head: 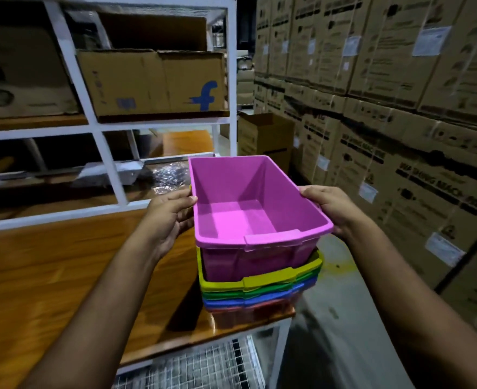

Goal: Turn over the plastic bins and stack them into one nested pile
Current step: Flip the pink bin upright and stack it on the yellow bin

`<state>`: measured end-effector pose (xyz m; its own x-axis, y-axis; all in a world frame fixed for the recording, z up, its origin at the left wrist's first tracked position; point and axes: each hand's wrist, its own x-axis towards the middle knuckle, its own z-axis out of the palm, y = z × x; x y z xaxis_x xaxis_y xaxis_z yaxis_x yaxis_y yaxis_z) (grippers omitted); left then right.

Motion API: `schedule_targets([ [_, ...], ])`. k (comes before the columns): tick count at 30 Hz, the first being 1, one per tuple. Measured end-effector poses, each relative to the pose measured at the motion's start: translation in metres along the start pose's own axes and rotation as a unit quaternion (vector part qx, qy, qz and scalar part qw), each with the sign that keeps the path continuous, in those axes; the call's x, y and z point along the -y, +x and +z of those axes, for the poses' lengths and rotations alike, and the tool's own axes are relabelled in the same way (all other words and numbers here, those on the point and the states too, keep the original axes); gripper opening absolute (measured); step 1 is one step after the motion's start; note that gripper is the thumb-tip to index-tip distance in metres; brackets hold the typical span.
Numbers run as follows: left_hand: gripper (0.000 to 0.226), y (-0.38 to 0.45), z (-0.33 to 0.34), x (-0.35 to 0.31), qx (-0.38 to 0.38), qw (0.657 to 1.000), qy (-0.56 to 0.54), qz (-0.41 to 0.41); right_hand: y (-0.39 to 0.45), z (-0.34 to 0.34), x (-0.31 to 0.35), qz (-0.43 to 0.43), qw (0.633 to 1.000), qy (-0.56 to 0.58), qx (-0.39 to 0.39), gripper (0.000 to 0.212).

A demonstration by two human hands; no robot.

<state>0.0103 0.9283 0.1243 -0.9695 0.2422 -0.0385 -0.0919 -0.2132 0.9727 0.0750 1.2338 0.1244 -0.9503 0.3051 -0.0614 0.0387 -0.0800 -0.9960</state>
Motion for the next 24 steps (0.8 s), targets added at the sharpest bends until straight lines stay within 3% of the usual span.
schedule_targets([
  [8, 0.038, -0.012, -0.003, 0.03, -0.052, 0.996, 0.069, -0.036, 0.003, -0.009, -0.028, 0.015, 0.998, -0.058, -0.006, 0.017],
  [24, 0.025, -0.024, 0.002, 0.044, -0.11, 0.967, 0.229, -0.01, -0.002, -0.007, -0.048, -0.034, 0.988, -0.142, -0.043, 0.011],
])
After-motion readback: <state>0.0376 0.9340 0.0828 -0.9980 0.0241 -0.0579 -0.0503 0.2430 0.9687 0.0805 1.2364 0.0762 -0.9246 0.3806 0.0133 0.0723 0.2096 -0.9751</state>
